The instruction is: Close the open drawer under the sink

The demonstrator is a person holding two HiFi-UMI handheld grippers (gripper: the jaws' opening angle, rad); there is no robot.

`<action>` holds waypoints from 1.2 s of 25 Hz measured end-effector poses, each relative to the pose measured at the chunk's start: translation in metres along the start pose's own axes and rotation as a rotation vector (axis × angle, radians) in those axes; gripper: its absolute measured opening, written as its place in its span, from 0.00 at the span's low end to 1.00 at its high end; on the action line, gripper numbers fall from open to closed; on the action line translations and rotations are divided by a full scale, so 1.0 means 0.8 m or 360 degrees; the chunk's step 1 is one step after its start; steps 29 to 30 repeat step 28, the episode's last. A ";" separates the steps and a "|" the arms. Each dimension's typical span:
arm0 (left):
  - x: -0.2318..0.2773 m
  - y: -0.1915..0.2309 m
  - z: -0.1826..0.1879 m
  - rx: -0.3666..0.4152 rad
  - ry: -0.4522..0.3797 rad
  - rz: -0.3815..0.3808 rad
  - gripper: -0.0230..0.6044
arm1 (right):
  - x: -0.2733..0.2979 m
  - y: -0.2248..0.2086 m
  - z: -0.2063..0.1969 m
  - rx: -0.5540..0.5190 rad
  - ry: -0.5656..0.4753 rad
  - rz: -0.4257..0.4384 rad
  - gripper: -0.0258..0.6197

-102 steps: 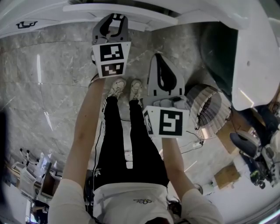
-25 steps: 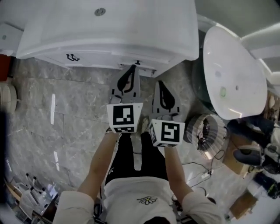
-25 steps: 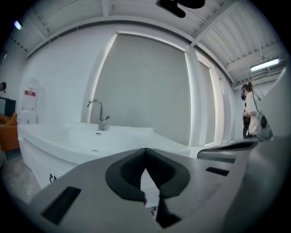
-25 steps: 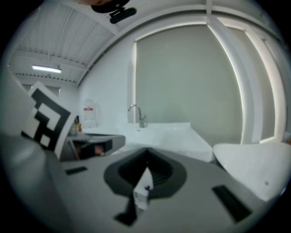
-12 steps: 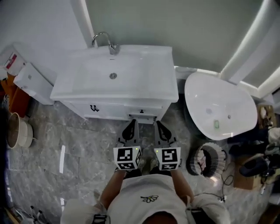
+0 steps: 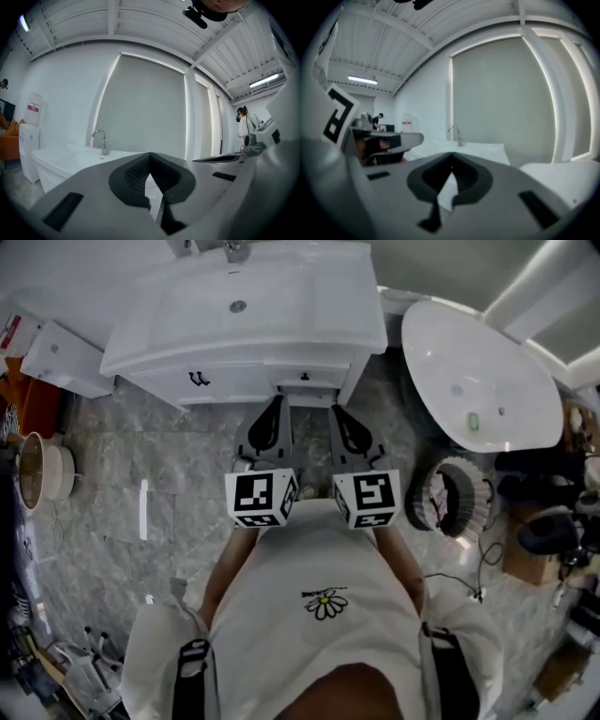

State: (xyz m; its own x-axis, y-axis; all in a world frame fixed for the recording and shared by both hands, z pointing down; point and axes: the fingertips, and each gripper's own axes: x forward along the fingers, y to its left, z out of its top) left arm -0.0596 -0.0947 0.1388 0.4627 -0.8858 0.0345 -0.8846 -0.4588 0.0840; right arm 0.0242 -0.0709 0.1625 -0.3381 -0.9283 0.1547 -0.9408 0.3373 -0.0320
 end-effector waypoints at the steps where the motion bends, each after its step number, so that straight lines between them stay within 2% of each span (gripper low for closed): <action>1: -0.005 -0.005 -0.001 0.0017 -0.0006 -0.0008 0.07 | -0.005 0.001 -0.001 0.0005 -0.0008 0.0002 0.09; 9: -0.008 -0.046 -0.011 0.0108 0.0008 -0.0098 0.07 | -0.023 -0.024 -0.001 0.0021 -0.0030 -0.0015 0.08; 13: -0.003 -0.070 -0.001 0.0135 -0.0032 -0.0127 0.07 | -0.032 -0.041 0.008 0.0023 -0.0056 -0.0027 0.08; 22: -0.004 -0.090 0.012 0.0128 -0.0110 -0.0037 0.07 | -0.053 -0.054 0.008 -0.0007 -0.0085 0.0009 0.08; 30: -0.007 -0.100 0.013 0.0148 -0.0126 -0.0020 0.07 | -0.063 -0.062 0.014 -0.0038 -0.0119 0.0001 0.08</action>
